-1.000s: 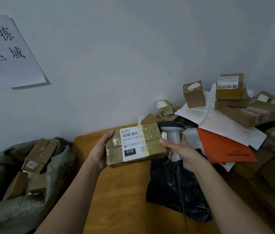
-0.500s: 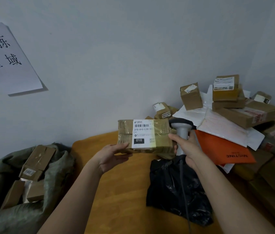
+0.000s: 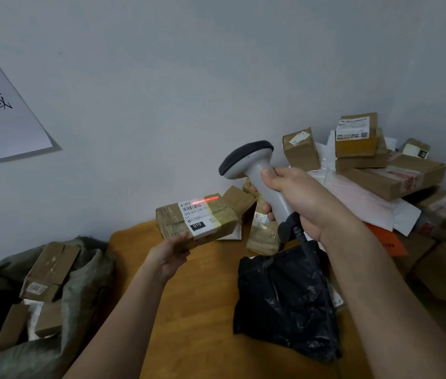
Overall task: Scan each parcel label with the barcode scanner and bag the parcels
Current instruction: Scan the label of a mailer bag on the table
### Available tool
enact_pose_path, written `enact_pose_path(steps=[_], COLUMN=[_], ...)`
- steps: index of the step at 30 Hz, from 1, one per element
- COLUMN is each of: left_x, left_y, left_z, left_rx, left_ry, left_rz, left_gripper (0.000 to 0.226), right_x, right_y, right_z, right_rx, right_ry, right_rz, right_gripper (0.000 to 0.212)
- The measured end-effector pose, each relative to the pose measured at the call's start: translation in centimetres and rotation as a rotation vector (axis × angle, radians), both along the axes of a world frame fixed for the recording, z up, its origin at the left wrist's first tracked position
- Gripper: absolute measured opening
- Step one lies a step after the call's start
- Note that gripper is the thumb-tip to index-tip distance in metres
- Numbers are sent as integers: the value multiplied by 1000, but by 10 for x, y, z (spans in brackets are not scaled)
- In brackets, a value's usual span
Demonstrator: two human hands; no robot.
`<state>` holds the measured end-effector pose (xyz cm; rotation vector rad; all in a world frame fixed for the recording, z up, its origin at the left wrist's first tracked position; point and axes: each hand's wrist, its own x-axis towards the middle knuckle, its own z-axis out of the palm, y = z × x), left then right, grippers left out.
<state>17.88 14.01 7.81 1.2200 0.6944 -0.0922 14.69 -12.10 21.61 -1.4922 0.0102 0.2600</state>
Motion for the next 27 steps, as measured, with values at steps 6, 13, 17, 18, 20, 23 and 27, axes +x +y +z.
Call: enact_pose_path(steps=[6,13,17,18,20,23,27], left_x=[4,4,4,4,4,3,0], left_y=[4,6,6,6,6,5,0], left_z=[-4,-10,-14,-14,-18,-25,-29], left_rx=[-19,11,4,3,4,3,-13], left_ry=[2,35,48,47,49,53,51], left_rz=[92,139,176,185,201,215,237], left_gripper=[54,61,63,63,62,64,64], right_x=[-9,-10,-11,-11,-11,-10,-10], right_y=[-1,-7,-12,-13,-15,-18,-23], right_z=[18,22,23,23,23,23,22], right_rx=[-39,-45,-52,-54,-53,-51,-80], right_ry=[-58,-85,-94,-95,-96,-95,-103], right_rz=[16,41,65,70,79,92,115], right_gripper=[33,33,31,31,30,31,32])
